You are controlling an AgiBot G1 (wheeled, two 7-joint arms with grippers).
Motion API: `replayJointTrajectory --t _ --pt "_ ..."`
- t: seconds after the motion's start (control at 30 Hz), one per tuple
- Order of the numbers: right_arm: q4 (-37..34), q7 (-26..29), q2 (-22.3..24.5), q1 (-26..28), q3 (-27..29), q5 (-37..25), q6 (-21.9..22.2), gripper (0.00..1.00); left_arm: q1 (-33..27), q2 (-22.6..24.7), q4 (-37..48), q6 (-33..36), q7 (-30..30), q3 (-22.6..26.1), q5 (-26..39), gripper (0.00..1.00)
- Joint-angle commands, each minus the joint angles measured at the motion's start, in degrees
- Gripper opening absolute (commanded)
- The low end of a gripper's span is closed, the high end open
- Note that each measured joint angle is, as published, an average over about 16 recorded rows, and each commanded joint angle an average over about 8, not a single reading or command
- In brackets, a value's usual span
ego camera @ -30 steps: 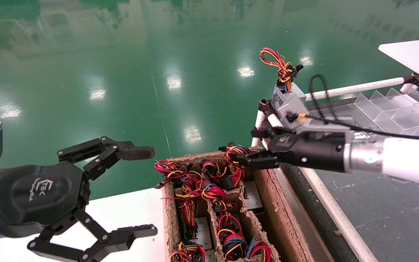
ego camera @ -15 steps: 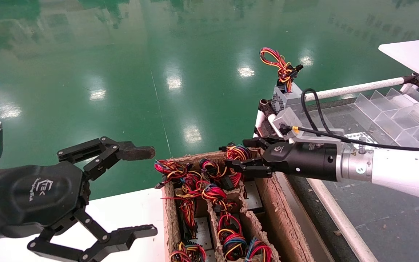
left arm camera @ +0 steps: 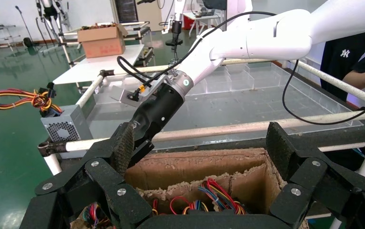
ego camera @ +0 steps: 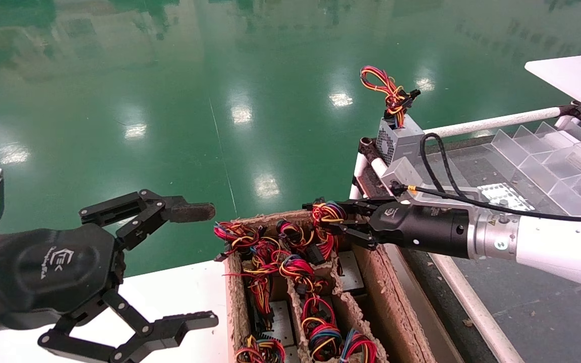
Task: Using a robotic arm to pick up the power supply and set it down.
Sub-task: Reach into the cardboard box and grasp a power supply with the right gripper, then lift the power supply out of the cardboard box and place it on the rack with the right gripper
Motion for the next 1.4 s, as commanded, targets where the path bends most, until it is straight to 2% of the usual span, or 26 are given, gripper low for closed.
replayJointTrajectory --t 0.03,0.3,0.5,0.73,0.93,1.17,1.4 --pt "0.19 -0.15 0.07 -0.28 0.13 0.13 0.28 0.00 0.00 0.00 0.00 0.00 0.00 0.00 0.00 1.00" --pt "1.30 -0.39 0.80 -1.19 0.95 1.23 0.54 0.00 0.00 0.00 0.00 0.00 0.01 0.01 -0.01 1.00" --pt "3.47 0.15 2.63 -1.60 2.26 3.27 -0.83 0.00 0.00 -0.01 0.00 -0.01 0.01 0.02 -0.01 1.00" --pt "8.80 1.76 6.43 -2.08 4.66 6.68 -2.49 0.00 -0.01 -0.01 0.00 -0.01 0.01 0.02 -0.02 1.00" --pt "14.30 3.74 9.67 -1.68 7.21 9.54 -1.79 0.00 -0.01 -0.01 0.00 -0.01 0.01 0.03 -0.02 1.00" --pt "17.83 5.41 10.79 2.00 9.39 10.80 1.44 0.00 -0.01 -0.01 0.00 -0.02 0.02 0.04 -0.03 1.00" --pt "13.30 5.43 8.33 9.59 9.76 10.39 2.60 0.00 -0.01 -0.02 0.00 -0.02 0.02 0.04 -0.03 1.00"
